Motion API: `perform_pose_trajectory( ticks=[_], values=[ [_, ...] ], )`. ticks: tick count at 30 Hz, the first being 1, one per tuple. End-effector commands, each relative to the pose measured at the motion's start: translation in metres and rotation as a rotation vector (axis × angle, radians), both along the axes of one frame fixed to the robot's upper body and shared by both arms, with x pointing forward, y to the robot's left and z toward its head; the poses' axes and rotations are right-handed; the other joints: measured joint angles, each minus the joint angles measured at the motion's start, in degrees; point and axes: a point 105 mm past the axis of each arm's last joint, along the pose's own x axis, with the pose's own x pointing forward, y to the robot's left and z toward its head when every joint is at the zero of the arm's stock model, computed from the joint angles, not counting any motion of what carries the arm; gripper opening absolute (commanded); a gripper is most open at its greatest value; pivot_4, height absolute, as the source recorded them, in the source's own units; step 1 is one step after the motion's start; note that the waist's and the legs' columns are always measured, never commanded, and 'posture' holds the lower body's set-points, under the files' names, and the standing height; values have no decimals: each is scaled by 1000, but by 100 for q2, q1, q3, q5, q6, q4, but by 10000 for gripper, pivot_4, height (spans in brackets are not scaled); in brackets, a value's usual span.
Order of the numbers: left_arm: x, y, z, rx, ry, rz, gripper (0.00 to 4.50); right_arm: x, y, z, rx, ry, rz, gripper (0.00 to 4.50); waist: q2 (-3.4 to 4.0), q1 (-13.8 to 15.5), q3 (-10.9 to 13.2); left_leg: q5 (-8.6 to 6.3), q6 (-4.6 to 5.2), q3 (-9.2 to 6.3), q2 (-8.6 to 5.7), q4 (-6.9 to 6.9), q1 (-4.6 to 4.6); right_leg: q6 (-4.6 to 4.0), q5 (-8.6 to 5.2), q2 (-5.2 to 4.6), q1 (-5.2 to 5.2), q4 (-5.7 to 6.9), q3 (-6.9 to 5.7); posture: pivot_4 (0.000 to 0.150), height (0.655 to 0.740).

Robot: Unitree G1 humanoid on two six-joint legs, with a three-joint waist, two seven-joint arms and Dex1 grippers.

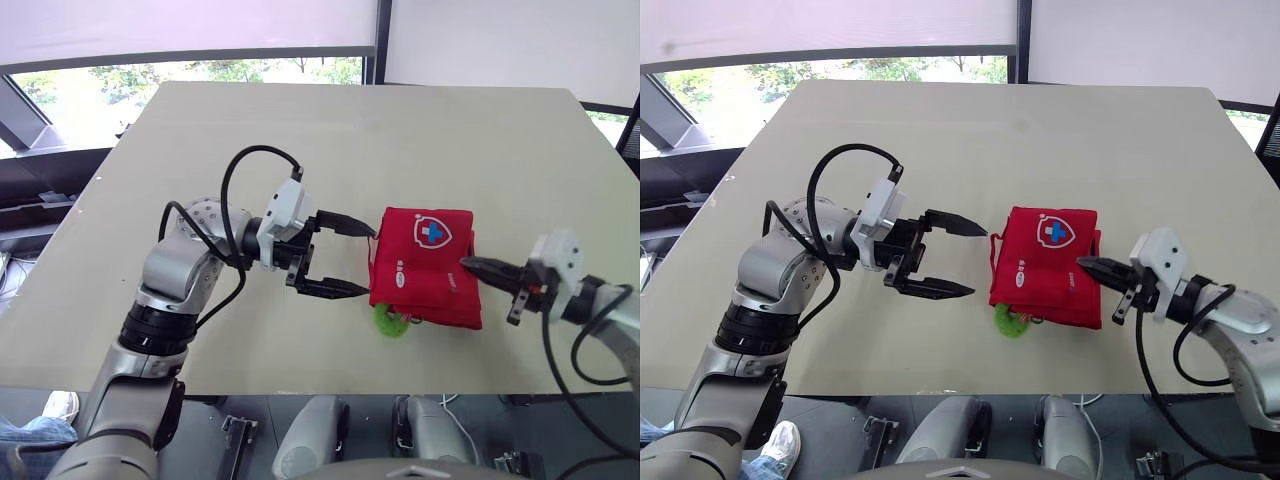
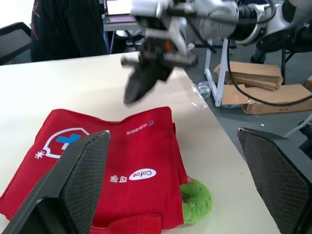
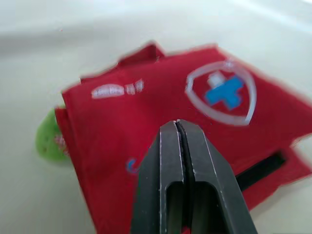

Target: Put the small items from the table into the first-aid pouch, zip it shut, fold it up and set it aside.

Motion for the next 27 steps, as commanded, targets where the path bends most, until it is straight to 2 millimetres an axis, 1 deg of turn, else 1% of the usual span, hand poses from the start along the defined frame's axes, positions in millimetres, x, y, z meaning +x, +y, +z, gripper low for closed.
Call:
perform_pose_trajectory(
  ticks=[1,4,7,9,13,16,17,18,19,21,22,24,25,27],
  values=[
    [-7,0,17,-17,-67,-22,44748,-3,-12,-35,-49,30,-43,0,8,-4,5,0,0,2,0,0,0,0,0,-1,-1,0,1,1500,7395],
    [-8,1,18,-15,-71,-17,44748,-7,-8,-49,-46,72,-28,0,9,-56,5,2,-3,8,3,0,9,1,1,6,0,3,12,1500,7395],
    [-8,2,19,-17,-73,-10,44748,-8,-9,-58,-78,90,-31,0,9,-87,4,2,-4,6,9,0,12,0,0,13,1,5,12,1500,7395],
    [-8,2,19,-15,-75,-7,44748,-9,-10,-61,-103,90,-26,0,8,-105,3,2,-5,6,10,0,13,0,0,16,1,5,13,1500,7395],
    [-8,6,20,-6,-79,6,44748,-3,-20,-32,-45,28,-60,0,8,-115,3,2,-5,5,10,0,12,-1,0,18,1,5,16,1500,7395],
    [-5,10,20,1,-84,33,44748,5,-28,-1,57,-3,-87,0,9,-117,4,2,-4,6,10,0,10,0,0,16,1,4,18,1500,7395],
    [-4,12,20,3,-86,43,45000,9,-29,9,100,-13,-103,3988,9,-119,5,2,-4,6,9,0,10,-1,0,17,1,4,18,1500,7395],
    [-3,14,20,6,-88,54,45000,11,-29,17,133,-10,-102,3988,11,-132,6,2,-4,6,10,-1,10,-1,0,17,0,4,18,1500,7395],
    [-3,15,20,7,-90,62,45000,11,-28,22,153,-3,-98,9458,13,-137,7,2,-4,6,12,-1,10,-1,1,18,-1,5,18,1500,7395],
    [3,21,21,14,-116,115,45000,20,-24,30,235,51,-105,15631,13,-153,7,2,-4,5,14,-4,10,-3,0,20,-2,5,18,1500,7395],
    [6,24,22,18,-125,139,45000,22,-20,30,265,102,-101,21604,14,-150,8,2,-5,6,18,-4,10,-3,0,23,-2,4,19,1500,7395],
    [8,32,24,34,-147,167,45000,27,-17,23,273,195,-113,30690,14,-143,9,2,-5,5,17,-4,9,-4,0,23,-3,4,19,1500,7395],
    [9,37,26,44,-160,178,45000,32,-17,20,278,232,-137,36144,14,-143,9,2,-4,6,17,-5,8,-4,0,22,-4,4,19,1500,7395],
    [9,44,30,55,-178,201,45000,38,-17,15,287,299,-161,43425,15,-144,9,1,-4,8,16,-5,5,-4,0,20,-7,4,20,1500,7395]
  ],
)
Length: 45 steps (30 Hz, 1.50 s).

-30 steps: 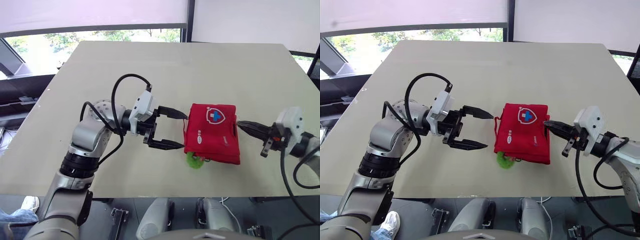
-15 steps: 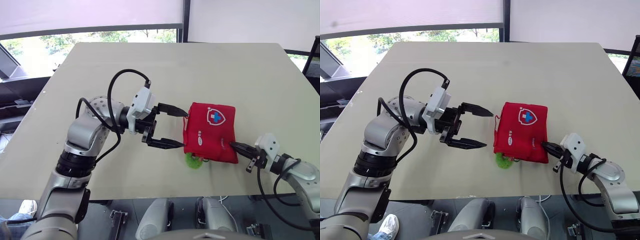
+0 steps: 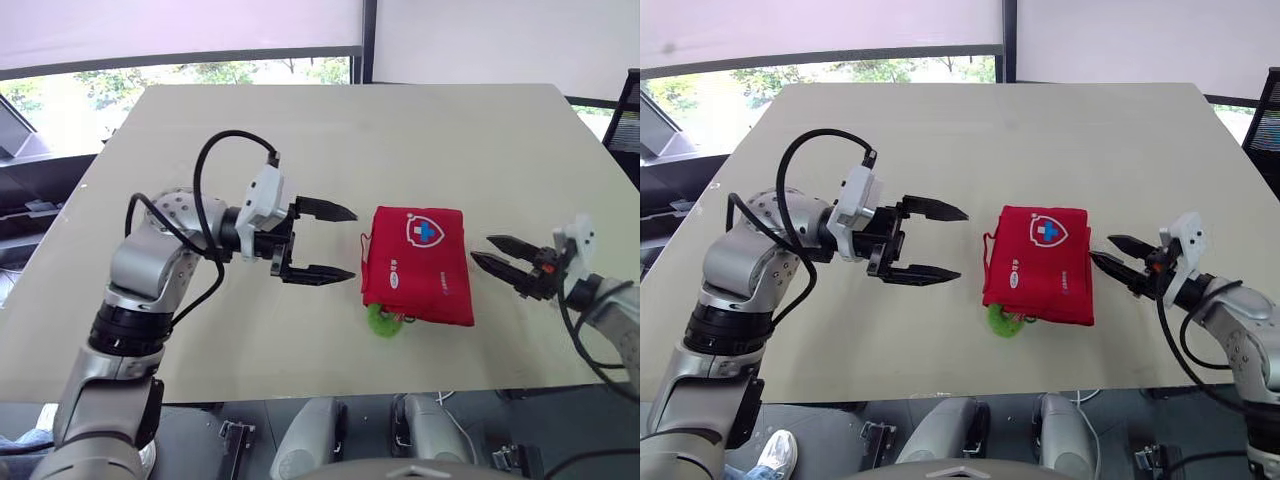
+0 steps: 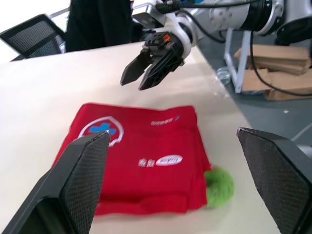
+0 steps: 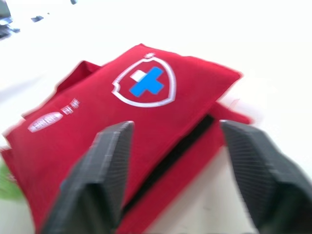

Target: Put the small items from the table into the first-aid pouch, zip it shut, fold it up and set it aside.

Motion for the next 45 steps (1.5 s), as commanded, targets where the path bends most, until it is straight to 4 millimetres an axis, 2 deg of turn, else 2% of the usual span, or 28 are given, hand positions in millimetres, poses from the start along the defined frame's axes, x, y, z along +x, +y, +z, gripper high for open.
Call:
perform_pose_trajectory(
  ticks=[1,6,11,12,13,15,18,20,22,23,26,29,31,35,38,41,45],
  values=[
    [-1,15,16,9,-80,40,45000,7,0,-7,14,114,-22,44320,1,10,0,0,0,0,-1,0,-1,0,0,-2,-1,0,1,1500,7395],
    [-6,21,21,14,-96,68,45000,14,11,-25,-15,220,18,44320,2,5,1,-1,2,1,-4,1,-5,1,0,-5,-2,-2,0,1500,7395],
    [-10,16,24,7,-102,68,45000,25,30,-25,29,237,60,44320,1,-13,1,-1,1,0,-1,1,-5,1,1,-1,-3,0,0,1500,7395],
    [-10,16,25,7,-104,70,45000,27,32,-23,39,236,62,41993,1,-20,1,0,1,1,-1,1,-3,1,1,0,-3,1,0,1500,7395],
    [-10,16,25,8,-106,74,45000,27,32,-23,37,239,69,36270,2,-14,2,0,1,2,-1,0,-3,1,1,1,-5,2,1,1500,7395],
    [-10,16,25,9,-109,79,45000,27,34,-22,39,244,81,31488,2,-13,2,0,0,1,-1,-1,-3,0,1,1,-6,4,0,1500,7395],
    [-10,16,26,7,-113,85,45000,25,36,-20,57,251,89,18220,2,-12,2,0,1,2,-2,0,-3,1,1,1,-5,3,1,1500,7395],
    [-9,16,27,3,-115,91,45000,27,36,-17,76,243,81,7752,2,-15,2,0,1,1,-1,0,-3,1,1,2,-5,3,1,1500,7395],
    [-9,16,27,2,-116,93,45000,35,33,-9,126,209,31,1855,2,-23,1,0,0,1,0,0,-2,1,1,3,-5,4,1,1500,7395],
    [-9,16,27,1,-116,94,45000,42,30,-3,158,184,-10,164,2,-28,2,0,0,2,0,0,-1,1,1,3,-5,4,2,1500,7395],
    [-8,16,28,-6,-119,99,45000,69,10,17,261,81,-199,164,4,-19,3,2,-3,3,0,0,-1,0,2,4,-9,7,5,1500,7395],
    [-7,14,30,-22,-123,100,45000,98,-28,39,401,-15,-474,164,11,9,8,3,-4,4,-7,0,-5,0,3,3,-13,8,8,1500,7395],
    [-7,14,32,-25,-126,100,45000,108,-49,46,466,-47,-618,164,12,7,9,3,-5,3,-17,-2,-8,0,3,-4,-16,10,8,1500,7395],
    [-4,15,37,-41,-146,117,45000,120,-86,42,539,-60,-884,164,13,-14,9,3,-5,0,-22,-12,-7,0,3,-5,-18,9,9,1500,7395],
    [5,14,49,-90,-189,157,45000,124,-118,25,596,0,-1122,164,16,-31,11,4,-7,3,-21,-21,-5,-1,3,-3,-21,9,13,1500,7395],
    [11,12,60,-145,-209,183,45000,126,-130,18,598,12,-1215,164,20,-65,13,10,-14,11,-21,-22,0,-1,4,-2,-21,15,21,1500,7395],
    [16,11,73,-217,-221,220,45000,124,-140,18,609,-24,-1268,164,20,-71,13,11,-14,13,-19,-21,4,-1,4,0,-19,19,24,1500,7395]
  ],
)
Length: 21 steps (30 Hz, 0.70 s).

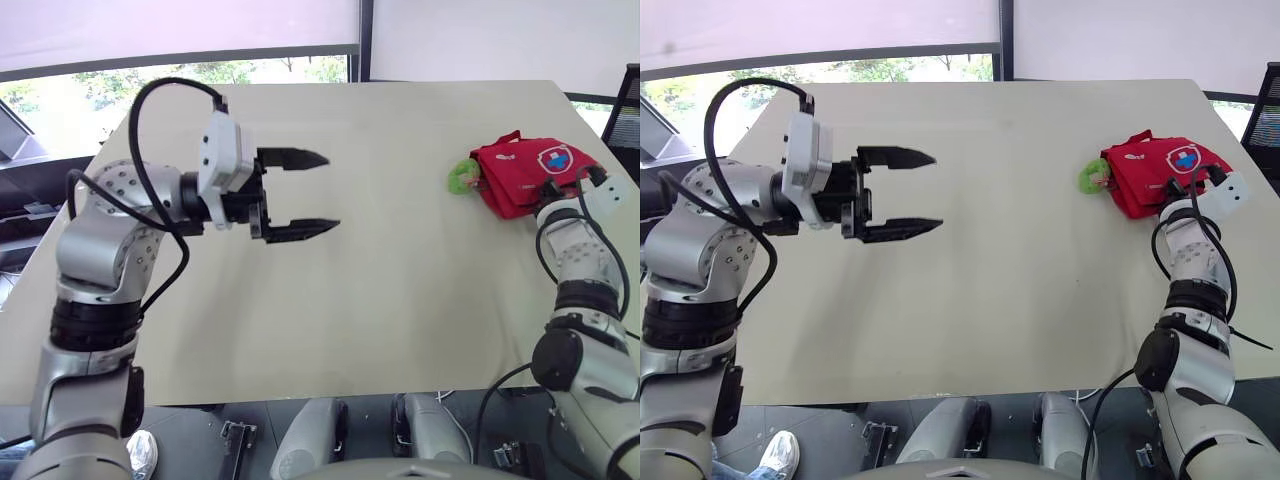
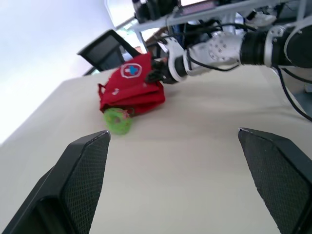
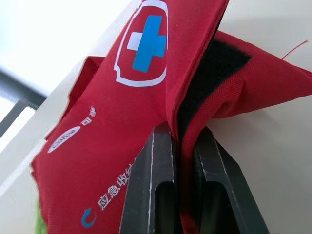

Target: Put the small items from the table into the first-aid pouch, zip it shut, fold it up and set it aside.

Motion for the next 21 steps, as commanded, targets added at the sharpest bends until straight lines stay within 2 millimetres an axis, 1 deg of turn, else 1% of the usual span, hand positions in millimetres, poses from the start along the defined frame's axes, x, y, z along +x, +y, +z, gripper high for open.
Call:
perform_pose_trajectory(
  ticks=[1,3,6,7,8,9,11,12,13,14,15,16,17,18,19,21],
  values=[
    [5,5,26,-100,-65,61,45000,-10,-28,15,-27,-66,-126,8637,0,7,0,0,0,0,0,0,0,0,0,0,0,0,0,1500,7395],
    [12,7,33,-145,-70,105,45000,-14,-35,19,-47,-85,-161,15633,0,18,0,-1,1,0,-1,0,-4,1,0,-2,0,-1,-1,1500,7395],
    [15,9,32,-149,-54,128,45000,-21,-40,24,-89,-98,-175,31568,0,-25,0,-1,2,1,-1,0,-4,1,1,-2,0,-1,2,1500,7395],
    [16,11,30,-148,-43,137,45000,-25,-41,27,-115,-102,-173,35635,0,-32,0,-1,2,0,-1,0,-4,1,1,-2,-1,-1,1,1500,7395],
    [17,11,28,-146,-35,144,45000,-28,-41,29,-133,-104,-168,41279,0,-43,0,-1,2,-1,1,-1,-3,1,0,-1,-1,0,0,1500,7395],
    [18,12,26,-141,-28,151,45000,-31,-41,31,-147,-106,-161,44264,0,-58,0,-1,1,-1,2,-2,-3,1,0,0,-1,1,0,1500,7395],
    [17,14,21,-133,-4,159,45000,-41,-41,35,-201,-102,-117,44264,2,-83,-1,-1,1,0,3,-2,-3,1,0,1,-1,2,2,1500,7395],
    [15,17,14,-127,27,166,45000,-50,-37,39,-279,-112,-55,44264,2,-103,0,-1,2,0,4,-2,-1,1,0,1,-1,3,3,1500,7395],
    [13,20,6,-121,59,175,45000,-59,-30,44,-383,-125,30,44264,3,-109,0,-1,1,4,5,-2,0,1,1,3,-2,3,6,1500,7395],
    [12,24,-4,-110,94,189,45000,-69,-21,48,-532,-137,127,44264,21,-85,-10,-1,1,7,7,-2,1,1,0,6,-3,3,9,1500,7395],
    [10,29,-13,-97,118,209,45000,-78,-11,49,-667,-148,221,44264,21,-85,-10,-2,3,9,12,-31,9,-1,-2,7,-4,-6,10,1500,7395],
    [8,34,-21,-92,150,231,45000,-89,-2,49,-764,-157,308,44264,25,-79,-8,-2,3,9,12,-31,9,-1,-2,7,-4,-6,10,1500,7395],
    [6,38,-27,-95,182,246,45000,-98,5,48,-823,-164,374,44264,30,-74,-5,-2,3,10,12,-36,10,-1,-2,7,-5,-8,11,1500,7395],
    [4,44,-38,-81,209,274,45000,-110,14,47,-882,-189,465,44264,29,-74,-5,-4,7,17,13,-35,4,1,-2,6,-11,-10,15,1500,7395],
    [0,51,-51,-63,234,309,45000,-125,22,42,-951,-197,574,44264,28,-80,-6,-6,9,18,16,-34,7,1,-2,8,-8,-11,16,1500,7395],
    [-9,63,-71,-55,285,357,45000,-151,34,31,-997,-204,751,44264,27,-88,-6,-7,12,28,21,-34,14,2,-2,10,-7,-12,24,1500,7395]
  ],
)
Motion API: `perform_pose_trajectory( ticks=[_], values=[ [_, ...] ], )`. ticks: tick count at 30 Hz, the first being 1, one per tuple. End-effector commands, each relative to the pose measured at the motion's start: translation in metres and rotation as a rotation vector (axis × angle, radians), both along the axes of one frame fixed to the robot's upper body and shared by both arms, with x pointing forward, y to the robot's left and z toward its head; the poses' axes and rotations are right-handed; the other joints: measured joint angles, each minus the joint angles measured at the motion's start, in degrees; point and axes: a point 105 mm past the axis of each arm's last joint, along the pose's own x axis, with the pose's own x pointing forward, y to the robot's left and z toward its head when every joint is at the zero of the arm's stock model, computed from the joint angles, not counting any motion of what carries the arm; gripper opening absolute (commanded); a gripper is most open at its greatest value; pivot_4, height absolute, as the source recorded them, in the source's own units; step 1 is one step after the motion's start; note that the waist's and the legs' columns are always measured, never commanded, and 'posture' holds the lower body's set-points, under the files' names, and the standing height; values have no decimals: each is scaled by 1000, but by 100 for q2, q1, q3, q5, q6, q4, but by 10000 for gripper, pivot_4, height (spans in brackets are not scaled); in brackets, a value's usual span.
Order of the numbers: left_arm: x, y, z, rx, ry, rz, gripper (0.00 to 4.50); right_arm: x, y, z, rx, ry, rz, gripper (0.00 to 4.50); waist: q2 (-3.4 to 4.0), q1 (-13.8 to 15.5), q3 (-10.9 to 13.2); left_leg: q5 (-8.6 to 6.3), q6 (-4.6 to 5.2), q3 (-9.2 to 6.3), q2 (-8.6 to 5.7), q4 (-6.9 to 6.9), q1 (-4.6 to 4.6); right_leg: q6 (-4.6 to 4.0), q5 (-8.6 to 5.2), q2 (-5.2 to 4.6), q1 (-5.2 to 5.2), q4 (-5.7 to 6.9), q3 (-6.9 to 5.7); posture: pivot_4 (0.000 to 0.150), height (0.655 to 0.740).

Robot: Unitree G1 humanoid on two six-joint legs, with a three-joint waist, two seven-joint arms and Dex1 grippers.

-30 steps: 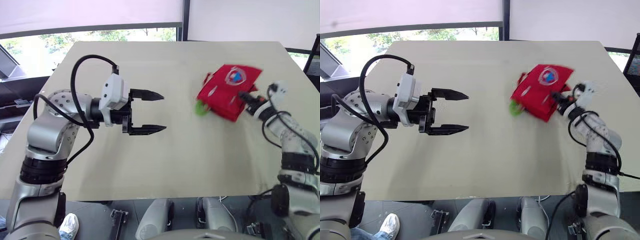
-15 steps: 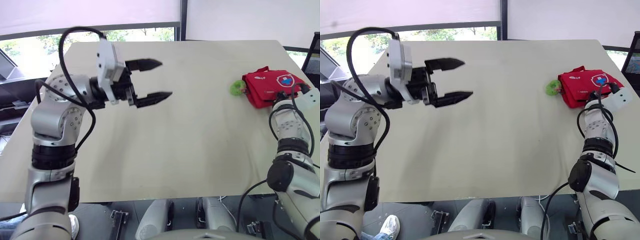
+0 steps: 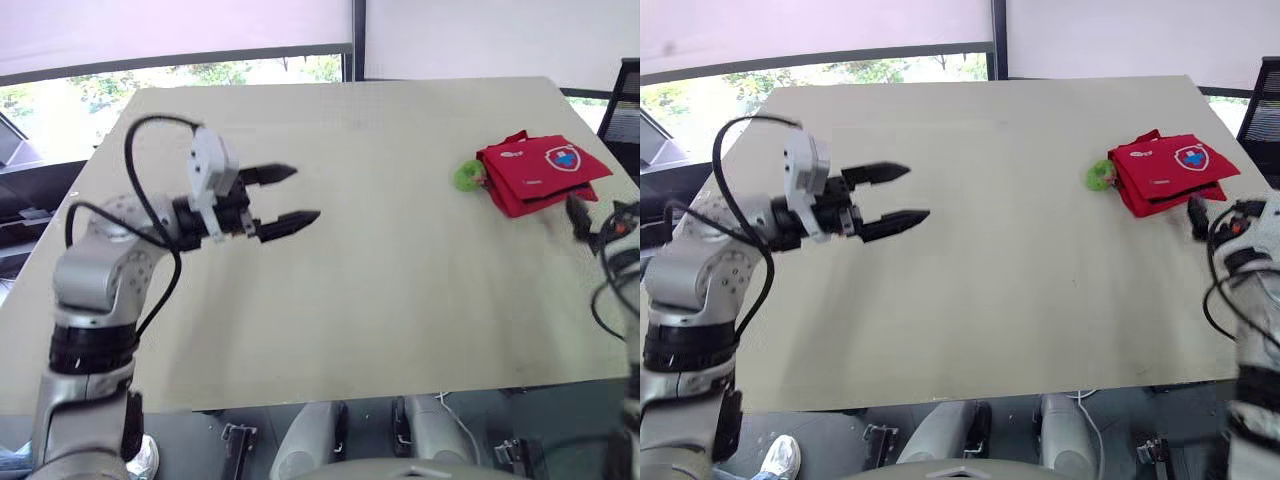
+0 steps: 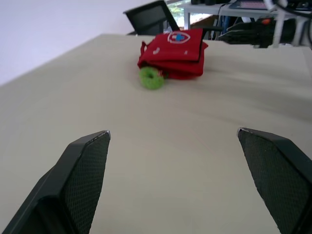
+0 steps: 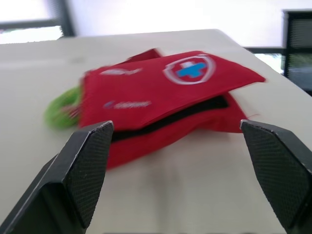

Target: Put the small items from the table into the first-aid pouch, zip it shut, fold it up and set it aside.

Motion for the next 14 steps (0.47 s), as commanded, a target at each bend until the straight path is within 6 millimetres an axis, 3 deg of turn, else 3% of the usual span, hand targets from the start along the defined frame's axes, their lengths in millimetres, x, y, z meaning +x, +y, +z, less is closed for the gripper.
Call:
perform_pose_trajectory(
  ticks=[1,7,10,14],
  values=[
    [-17,15,-10,19,-10,57,45000,-37,27,7,-131,-9,288,44264,-7,1,3,-8,14,3,4,1,9,0,0,2,8,-1,1,1500,7395],
    [-47,41,-52,14,65,183,45000,-75,25,-13,-159,79,442,44264,-8,105,2,-15,22,4,12,7,15,-18,-13,-4,13,-7,-2,1500,7395],
    [-67,50,-74,18,97,245,45000,-85,27,-16,-145,93,504,44264,-9,150,1,-15,19,12,14,6,14,-23,-14,-8,12,-12,-1,1500,7395],
    [-79,55,-86,27,99,267,45000,-87,32,-16,-128,80,540,44264,-15,220,3,-18,23,11,15,6,10,-24,-15,-15,13,-17,-8,1500,7395]
  ],
)
